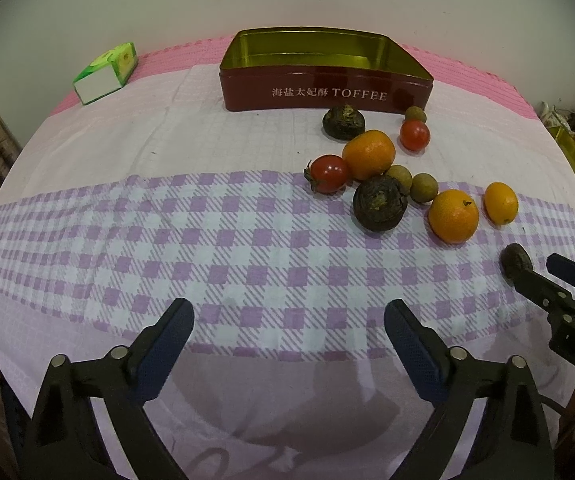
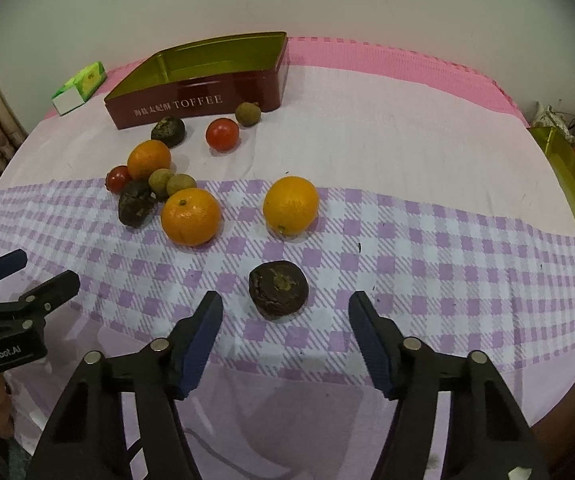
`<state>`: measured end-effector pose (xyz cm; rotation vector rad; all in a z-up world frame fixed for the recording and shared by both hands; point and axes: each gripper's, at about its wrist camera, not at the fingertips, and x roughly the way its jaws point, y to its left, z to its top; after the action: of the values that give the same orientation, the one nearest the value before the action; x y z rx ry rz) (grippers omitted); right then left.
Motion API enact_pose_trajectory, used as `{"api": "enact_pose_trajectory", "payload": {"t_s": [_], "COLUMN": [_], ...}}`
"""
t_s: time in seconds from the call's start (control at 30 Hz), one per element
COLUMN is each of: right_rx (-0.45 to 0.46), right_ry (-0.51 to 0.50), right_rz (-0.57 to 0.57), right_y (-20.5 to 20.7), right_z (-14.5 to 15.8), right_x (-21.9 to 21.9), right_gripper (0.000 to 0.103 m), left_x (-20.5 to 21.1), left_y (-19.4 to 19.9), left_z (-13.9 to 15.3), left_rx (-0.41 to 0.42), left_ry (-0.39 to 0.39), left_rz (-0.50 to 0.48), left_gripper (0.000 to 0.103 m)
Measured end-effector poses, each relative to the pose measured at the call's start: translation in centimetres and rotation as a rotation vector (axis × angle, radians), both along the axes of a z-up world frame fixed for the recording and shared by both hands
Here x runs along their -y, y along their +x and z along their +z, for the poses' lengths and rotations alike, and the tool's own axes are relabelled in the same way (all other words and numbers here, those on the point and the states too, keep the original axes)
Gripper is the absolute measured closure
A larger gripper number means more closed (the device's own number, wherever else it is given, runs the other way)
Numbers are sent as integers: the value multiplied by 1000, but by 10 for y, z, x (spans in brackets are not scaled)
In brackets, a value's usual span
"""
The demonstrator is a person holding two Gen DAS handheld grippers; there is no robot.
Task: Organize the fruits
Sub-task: 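Move the right tool to the dark brown fruit and close on it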
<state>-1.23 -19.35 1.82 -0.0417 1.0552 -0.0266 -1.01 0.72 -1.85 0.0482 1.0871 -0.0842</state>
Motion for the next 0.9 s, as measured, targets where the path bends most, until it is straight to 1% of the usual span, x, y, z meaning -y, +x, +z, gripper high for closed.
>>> {"api": "enact_pose_trajectory", "payload": {"t_s": [0.07, 0.2, 0.27, 0.3, 0.33, 0.43, 0.5, 0.57, 0.7, 0.9], "right_rx": [-7, -14, -18, -22, -26, -36, -44, -53, -53, -53], "right_ry": [8, 1, 2, 3, 7, 20, 25, 35, 27, 20], "right_rz": [-2, 6, 6, 6, 6, 6, 14, 24, 31, 38], "right_y": [2, 6, 9, 10, 11, 13, 13, 14, 15, 16], "right_z": [-2, -6, -7, -8, -8, -11, -13, -15, -17, -17], "right_x": [1, 0, 1, 1, 2, 3, 2, 1, -1, -3], "right_gripper": [48, 50, 52, 54, 58, 60, 64, 71, 71, 72], "left_x": [1, 1, 2, 2, 2, 4, 5, 7, 11, 16], "left_y": [3, 7, 8, 10, 13, 18, 25, 27, 35, 46], "left_z": [-3, -7, -8, -9, -9, -12, -14, -15, -19, -21], "left_rx": [-2, -2, 2, 3, 1, 2, -3, -5, -6, -11], "left_ry": [-1, -7, -11, -11, -16, -21, -27, -26, -28, -55], "left_rz": [-4, -15, -21, -22, -26, -34, -40, -46, -63, -88], "left_gripper": [12, 19, 20, 21, 22, 26, 28, 29, 30, 30]}}
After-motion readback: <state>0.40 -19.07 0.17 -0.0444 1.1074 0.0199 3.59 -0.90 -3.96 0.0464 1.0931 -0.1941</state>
